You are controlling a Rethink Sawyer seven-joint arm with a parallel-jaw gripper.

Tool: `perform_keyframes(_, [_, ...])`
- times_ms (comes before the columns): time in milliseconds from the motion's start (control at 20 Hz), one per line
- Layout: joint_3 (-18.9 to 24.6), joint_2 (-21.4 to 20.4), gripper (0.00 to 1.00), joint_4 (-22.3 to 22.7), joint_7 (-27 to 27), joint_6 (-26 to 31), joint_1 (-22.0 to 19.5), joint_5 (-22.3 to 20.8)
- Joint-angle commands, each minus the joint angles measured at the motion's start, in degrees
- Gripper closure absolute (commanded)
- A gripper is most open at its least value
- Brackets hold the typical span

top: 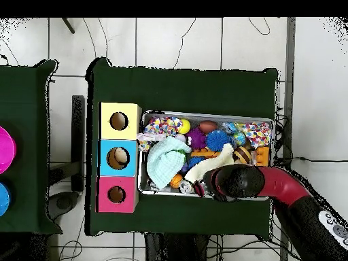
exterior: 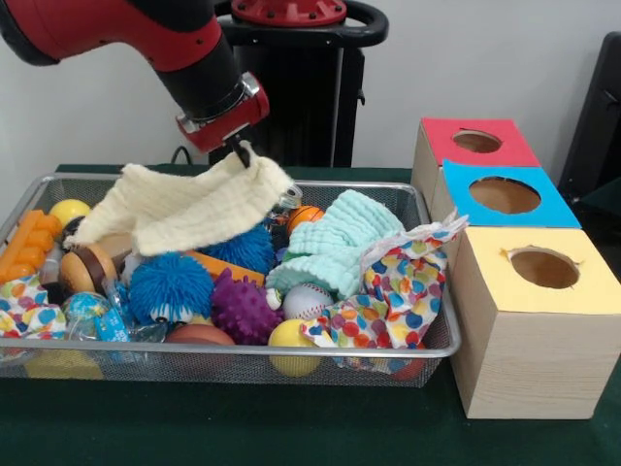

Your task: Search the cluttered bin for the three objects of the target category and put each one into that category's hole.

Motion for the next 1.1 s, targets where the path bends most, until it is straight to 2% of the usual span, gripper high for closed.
perform_keyframes(50, [13.64,4.99,1.00,6.30,-16.73,4.51,-3.86,4.44])
perform_keyframes(300, [18.94,9.34,1.00,8.45,-15.73,3.84,-8.07,6.85])
perform_keyframes(450, [20.89,11.37,1.00,9.33,-15.39,4.06,-9.85,6.70])
perform_keyframes(700, [23.34,14.91,1.00,10.20,-13.83,1.04,-12.24,5.12])
perform_keyframes(1100, [25.51,17.26,1.00,10.28,-12.67,3.71,-13.54,4.34])
